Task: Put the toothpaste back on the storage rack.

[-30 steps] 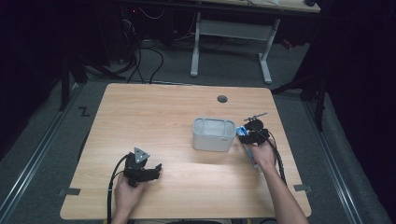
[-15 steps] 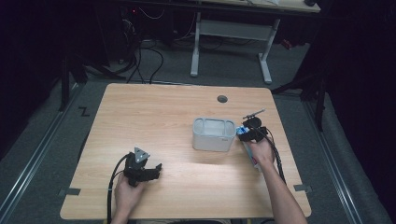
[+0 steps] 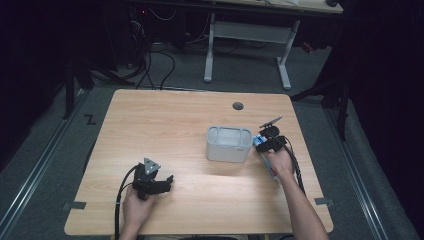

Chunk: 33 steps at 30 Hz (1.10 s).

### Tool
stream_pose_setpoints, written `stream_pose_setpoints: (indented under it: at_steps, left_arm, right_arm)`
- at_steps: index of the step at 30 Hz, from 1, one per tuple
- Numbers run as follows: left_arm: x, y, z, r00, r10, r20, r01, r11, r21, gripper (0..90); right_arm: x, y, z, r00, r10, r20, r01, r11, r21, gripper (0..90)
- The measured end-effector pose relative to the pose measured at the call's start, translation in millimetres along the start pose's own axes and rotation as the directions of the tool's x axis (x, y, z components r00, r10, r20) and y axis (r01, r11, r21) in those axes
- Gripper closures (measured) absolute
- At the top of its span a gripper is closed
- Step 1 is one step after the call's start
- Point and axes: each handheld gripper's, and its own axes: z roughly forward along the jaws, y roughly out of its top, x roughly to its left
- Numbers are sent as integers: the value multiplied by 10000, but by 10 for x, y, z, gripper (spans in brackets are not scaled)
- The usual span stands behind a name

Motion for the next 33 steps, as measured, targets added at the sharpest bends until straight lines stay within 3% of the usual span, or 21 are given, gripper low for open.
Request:
stream_pose_setpoints:
  at_steps: [4,11,23,27,33]
  left_arm:
    - [1,0,0,10000,-4,9,4,10000,1,192]
    - [2,0,-1,10000,-11,28,11,10000,3,192]
    - [4,-1,-2,10000,-5,45,4,10000,12,193]
    - [4,-1,-2,10000,-6,47,6,10000,11,192]
    - [4,-1,-2,10000,-13,40,13,10000,10,192]
  right_arm:
    - [-25,-2,49,9996,193,-199,-186,9992,347,491]
    - [-60,-5,55,9983,338,-477,-324,9990,293,519]
    - [-86,-3,31,9980,231,-584,-213,9992,325,619]
    - [-37,-4,16,9995,-55,-325,65,9995,307,643]
    - [-66,-6,-16,9989,0,-469,16,9994,344,679]
